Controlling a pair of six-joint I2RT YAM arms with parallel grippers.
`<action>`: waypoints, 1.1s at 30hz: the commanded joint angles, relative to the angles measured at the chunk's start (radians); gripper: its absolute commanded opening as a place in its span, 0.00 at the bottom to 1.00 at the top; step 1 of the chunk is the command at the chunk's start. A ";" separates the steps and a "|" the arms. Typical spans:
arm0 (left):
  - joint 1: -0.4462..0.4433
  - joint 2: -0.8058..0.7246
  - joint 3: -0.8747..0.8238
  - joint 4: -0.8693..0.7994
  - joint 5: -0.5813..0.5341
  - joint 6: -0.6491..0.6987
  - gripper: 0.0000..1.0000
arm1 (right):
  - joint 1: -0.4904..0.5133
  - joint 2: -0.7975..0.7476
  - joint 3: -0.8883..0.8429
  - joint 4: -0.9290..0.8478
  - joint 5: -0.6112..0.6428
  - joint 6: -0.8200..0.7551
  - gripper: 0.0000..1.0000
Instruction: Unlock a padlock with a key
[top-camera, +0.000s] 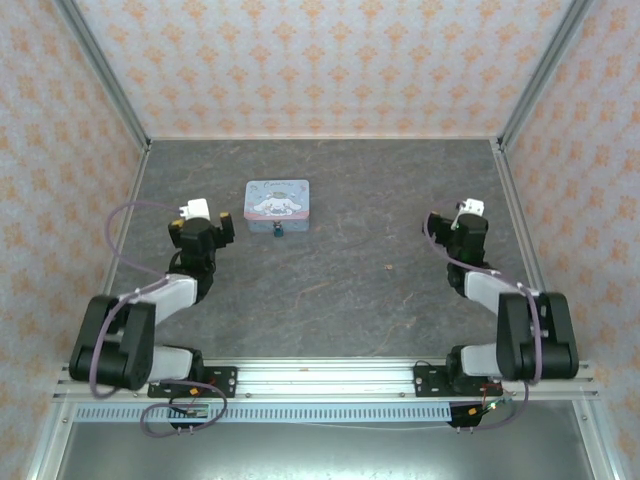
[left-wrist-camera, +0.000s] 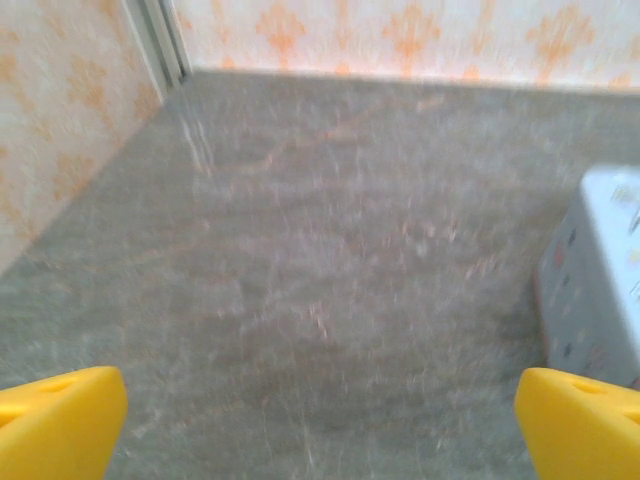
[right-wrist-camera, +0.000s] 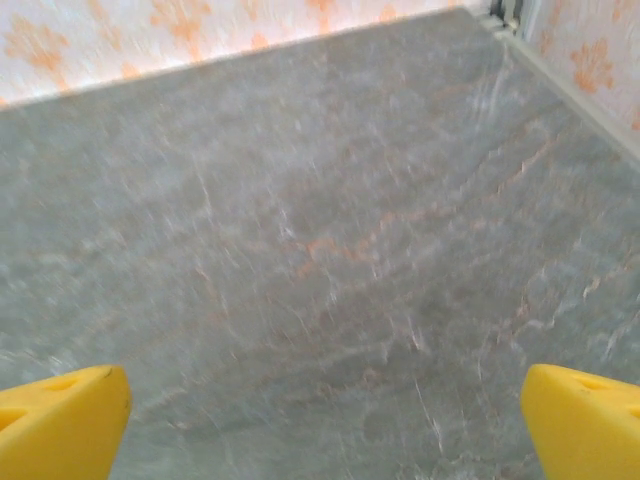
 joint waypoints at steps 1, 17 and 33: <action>0.008 -0.139 0.078 -0.234 0.034 -0.104 1.00 | 0.032 -0.107 0.075 -0.232 -0.069 0.042 1.00; -0.218 -0.311 0.083 -0.526 0.387 -0.705 1.00 | 0.443 -0.148 0.285 -0.978 0.000 0.188 0.69; -0.289 -0.201 0.125 -0.504 0.344 -0.718 1.00 | 0.520 0.290 0.478 -1.053 0.034 0.229 0.53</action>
